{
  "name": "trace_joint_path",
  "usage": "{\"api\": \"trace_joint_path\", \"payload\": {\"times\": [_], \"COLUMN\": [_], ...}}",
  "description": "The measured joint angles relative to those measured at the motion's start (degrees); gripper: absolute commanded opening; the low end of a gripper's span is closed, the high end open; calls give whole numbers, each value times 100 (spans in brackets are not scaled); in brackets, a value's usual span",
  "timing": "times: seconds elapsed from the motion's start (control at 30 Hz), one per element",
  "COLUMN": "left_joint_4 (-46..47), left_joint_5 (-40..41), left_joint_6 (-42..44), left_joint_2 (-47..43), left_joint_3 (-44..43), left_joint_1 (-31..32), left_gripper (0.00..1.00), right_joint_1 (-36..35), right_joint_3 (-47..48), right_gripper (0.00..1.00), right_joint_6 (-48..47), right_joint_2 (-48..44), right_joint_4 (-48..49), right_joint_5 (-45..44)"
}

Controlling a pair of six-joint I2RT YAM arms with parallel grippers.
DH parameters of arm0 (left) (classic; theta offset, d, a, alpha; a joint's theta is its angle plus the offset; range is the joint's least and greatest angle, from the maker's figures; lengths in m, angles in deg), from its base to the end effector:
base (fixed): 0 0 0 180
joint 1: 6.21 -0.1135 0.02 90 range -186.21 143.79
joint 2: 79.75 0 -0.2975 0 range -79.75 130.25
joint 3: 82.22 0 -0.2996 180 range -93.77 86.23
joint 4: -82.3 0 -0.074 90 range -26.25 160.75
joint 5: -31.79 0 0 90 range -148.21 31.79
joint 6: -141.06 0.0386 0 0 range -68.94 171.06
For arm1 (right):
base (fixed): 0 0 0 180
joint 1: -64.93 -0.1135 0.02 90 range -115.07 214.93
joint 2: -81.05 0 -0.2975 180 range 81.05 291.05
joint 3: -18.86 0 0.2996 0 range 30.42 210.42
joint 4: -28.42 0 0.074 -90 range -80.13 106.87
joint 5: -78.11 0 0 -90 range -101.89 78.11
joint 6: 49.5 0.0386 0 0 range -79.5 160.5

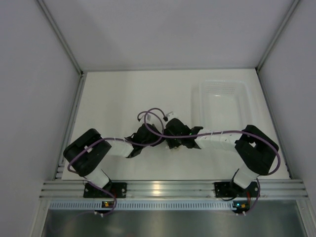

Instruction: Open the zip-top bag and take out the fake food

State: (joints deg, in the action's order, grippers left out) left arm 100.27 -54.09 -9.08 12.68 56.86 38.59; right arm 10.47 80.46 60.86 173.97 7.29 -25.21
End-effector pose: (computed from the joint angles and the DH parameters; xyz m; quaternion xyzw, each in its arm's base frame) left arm 0.2239 -0.2185 0.1141 -0.1344 0.8703 -0.3556 0.3131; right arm 0.2160 0.2870 0.1664 -0.2400 0.9100 0.1070 0.3206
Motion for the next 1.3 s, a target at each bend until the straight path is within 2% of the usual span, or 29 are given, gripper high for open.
{"api": "trace_joint_path", "payload": {"times": [0.03, 0.1, 0.2, 0.47, 0.63, 0.93, 1.07, 1.3], "left_joint_4": [0, 2, 63, -4, -232, -1307, -1742, -1808], "left_joint_5": [2, 31, 46, 133, 146, 581, 758, 761], "left_joint_6": [0, 0, -13, -83, -81, -83, -83, -173], "left_joint_2": [0, 2, 0, -308, -798, -1519, -1580, -1580], "left_joint_3": [0, 4, 50, 210, 142, -313, -527, -603], "left_joint_1": [-2, -17, -22, 26, 79, 111, 118, 107], "left_gripper": [0, 0, 0, 0, 0, 0, 0, 0], "right_joint_1": [0, 0, 0, -107, -258, -269, -358, -562], "right_joint_3": [17, 61, 61, 17, -181, -254, -323, -697], "right_gripper": [18, 14, 0, 0, 0, 0, 0, 0], "right_joint_6": [-4, -31, -85, -264, -356, -861, -1034, -1268], "right_joint_2": [22, 55, 57, -94, -737, -1344, -1506, -2253], "right_joint_4": [4, 13, 31, -24, -76, 52, 179, 503], "right_joint_5": [-17, -24, -11, -15, -326, -286, -238, 28]}}
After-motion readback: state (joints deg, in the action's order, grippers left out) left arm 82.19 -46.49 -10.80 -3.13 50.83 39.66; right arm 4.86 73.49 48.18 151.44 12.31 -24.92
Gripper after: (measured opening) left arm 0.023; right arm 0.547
